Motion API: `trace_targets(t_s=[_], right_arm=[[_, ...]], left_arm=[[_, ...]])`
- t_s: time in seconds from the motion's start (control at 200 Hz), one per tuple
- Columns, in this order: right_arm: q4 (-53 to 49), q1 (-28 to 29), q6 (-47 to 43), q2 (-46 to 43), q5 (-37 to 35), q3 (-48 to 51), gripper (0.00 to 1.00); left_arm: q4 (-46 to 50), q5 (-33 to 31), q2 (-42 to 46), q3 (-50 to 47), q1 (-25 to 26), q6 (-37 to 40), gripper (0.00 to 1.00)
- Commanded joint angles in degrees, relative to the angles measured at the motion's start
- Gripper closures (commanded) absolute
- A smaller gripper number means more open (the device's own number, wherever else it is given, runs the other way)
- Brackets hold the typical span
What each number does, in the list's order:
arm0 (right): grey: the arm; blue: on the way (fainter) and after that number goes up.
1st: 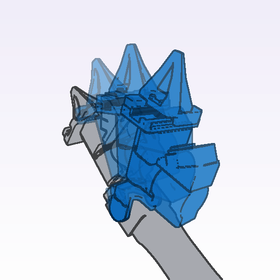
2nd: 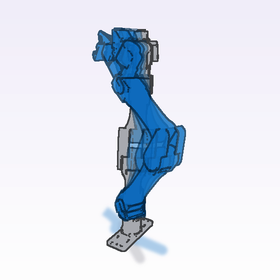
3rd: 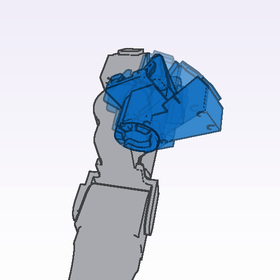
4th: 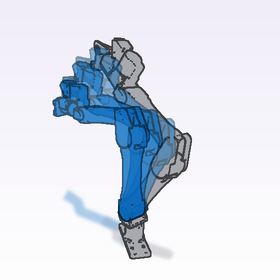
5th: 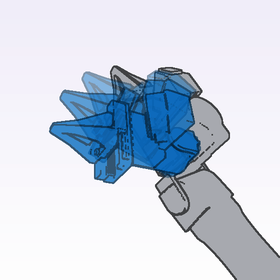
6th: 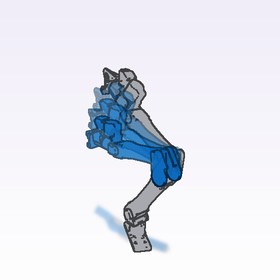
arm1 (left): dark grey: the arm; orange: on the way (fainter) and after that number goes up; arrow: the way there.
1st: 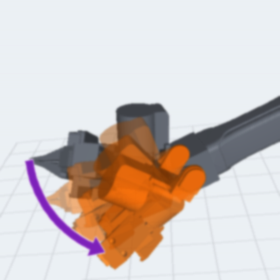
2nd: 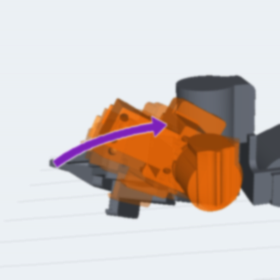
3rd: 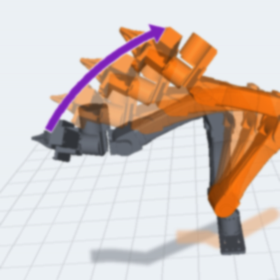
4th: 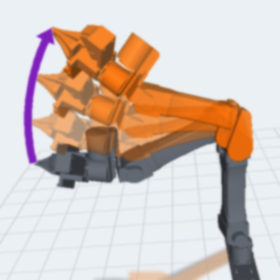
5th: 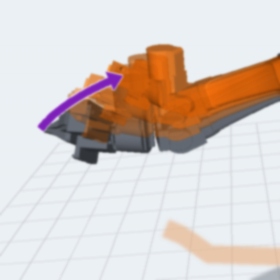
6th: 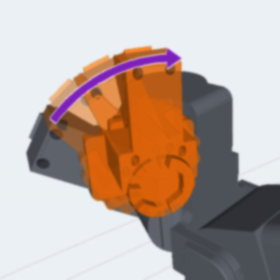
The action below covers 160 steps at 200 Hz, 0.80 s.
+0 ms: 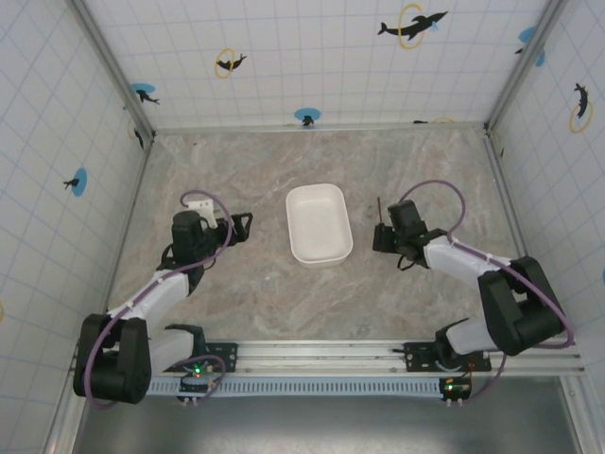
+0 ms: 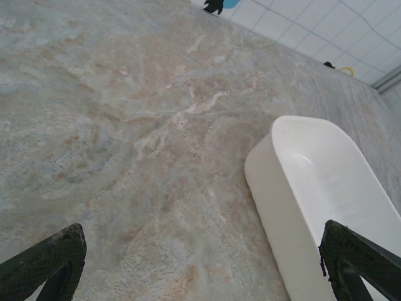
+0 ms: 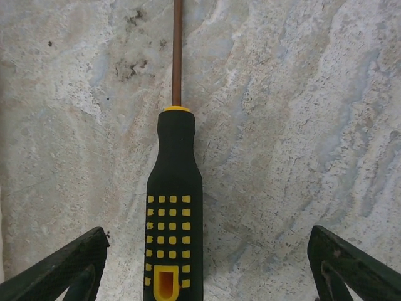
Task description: Put the screwdriver in the bin
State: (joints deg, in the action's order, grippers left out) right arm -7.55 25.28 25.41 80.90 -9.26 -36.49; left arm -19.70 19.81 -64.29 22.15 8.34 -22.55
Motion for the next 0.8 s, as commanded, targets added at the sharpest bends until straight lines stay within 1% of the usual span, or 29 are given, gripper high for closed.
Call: trace_targets(t_s=[0.0,0.08,0.1,0.175,0.631,0.796], right_arm=[[-1.08,0.56,0.14,1.88,-1.19,-3.57,0.2],[-1.63,1.22,-0.17,3.26,-2.43,-4.99,0.24],[-3.45,1.42,-0.21,3.57,-2.78,-5.32,0.25],[-4.54,2.01,-0.45,4.86,-3.57,-6.57,0.28],[-6.41,3.9,-0.75,10.59,-4.71,-10.13,0.44],[-7.12,4.08,-0.89,11.46,-4.89,-10.82,0.53]], left_arm=[[0.28,1.34,-0.58,-0.45,0.52,-0.4,0.02],[0.28,1.73,-0.83,-0.38,0.54,-0.56,0.02],[0.28,1.87,-0.83,-0.35,0.64,-0.66,0.03],[0.28,2.24,-0.97,-0.12,0.72,-0.66,0.02],[0.38,3.43,-2.18,0.42,1.63,-0.59,0.02],[0.5,3.48,-2.15,0.35,1.75,-0.51,0.02]])
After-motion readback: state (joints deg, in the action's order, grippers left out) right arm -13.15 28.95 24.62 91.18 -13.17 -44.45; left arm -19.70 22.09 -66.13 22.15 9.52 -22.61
